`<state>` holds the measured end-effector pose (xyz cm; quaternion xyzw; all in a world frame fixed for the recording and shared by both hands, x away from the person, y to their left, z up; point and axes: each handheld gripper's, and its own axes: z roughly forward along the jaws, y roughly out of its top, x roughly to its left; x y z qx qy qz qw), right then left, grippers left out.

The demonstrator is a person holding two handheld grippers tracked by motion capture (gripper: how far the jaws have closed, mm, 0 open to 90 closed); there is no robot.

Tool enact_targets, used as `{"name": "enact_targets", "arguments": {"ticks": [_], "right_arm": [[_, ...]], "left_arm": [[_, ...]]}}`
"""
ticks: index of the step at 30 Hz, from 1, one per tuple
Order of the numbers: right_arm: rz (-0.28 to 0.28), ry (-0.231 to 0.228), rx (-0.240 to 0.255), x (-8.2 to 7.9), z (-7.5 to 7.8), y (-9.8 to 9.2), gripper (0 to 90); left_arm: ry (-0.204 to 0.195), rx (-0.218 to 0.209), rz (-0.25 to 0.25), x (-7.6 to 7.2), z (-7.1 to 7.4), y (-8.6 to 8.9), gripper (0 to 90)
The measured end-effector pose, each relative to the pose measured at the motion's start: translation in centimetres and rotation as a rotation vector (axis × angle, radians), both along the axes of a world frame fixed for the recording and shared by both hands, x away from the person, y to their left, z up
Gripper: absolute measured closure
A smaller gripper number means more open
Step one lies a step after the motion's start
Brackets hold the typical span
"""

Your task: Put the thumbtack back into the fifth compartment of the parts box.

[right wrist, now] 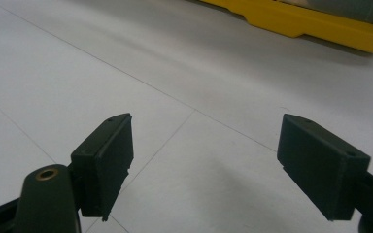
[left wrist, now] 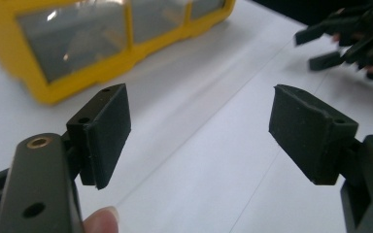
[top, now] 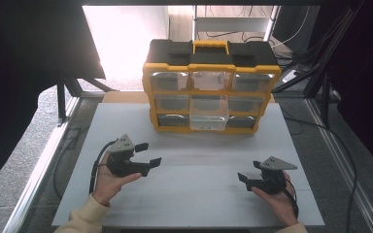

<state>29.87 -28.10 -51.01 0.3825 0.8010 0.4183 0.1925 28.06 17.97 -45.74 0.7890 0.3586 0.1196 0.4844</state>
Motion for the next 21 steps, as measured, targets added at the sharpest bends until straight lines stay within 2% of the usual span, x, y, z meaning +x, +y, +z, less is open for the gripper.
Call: {"name": "enact_targets", "arguments": {"ticks": [4,6,8,12,15,21], "right_arm": [[0.001,-0.001,0.001,0.0,0.0,0.0,21.0],[0.004,-0.002,0.003,0.0,0.0,0.0,21.0],[0.006,-0.003,0.002,0.0,0.0,0.1,20.9],[0.004,-0.004,0.002,0.1,0.0,0.0,21.0],[0.005,-0.003,0.003,0.1,0.0,0.0,20.9],[0.009,-0.005,0.005,0.0,0.0,0.0,20.8]], "left_arm": [[0.033,-0.005,0.033,-0.5,-1.9,1.3,22.9],[0.047,0.008,0.047,-0.6,-2.5,1.9,22.8],[0.038,0.022,0.064,-0.7,-2.8,2.3,22.6],[0.045,0.021,0.079,-0.7,-3.6,2.9,22.4],[0.059,0.016,0.086,-0.5,-3.9,3.2,22.4],[0.056,0.015,0.091,-0.6,-4.0,3.3,22.2]]}}
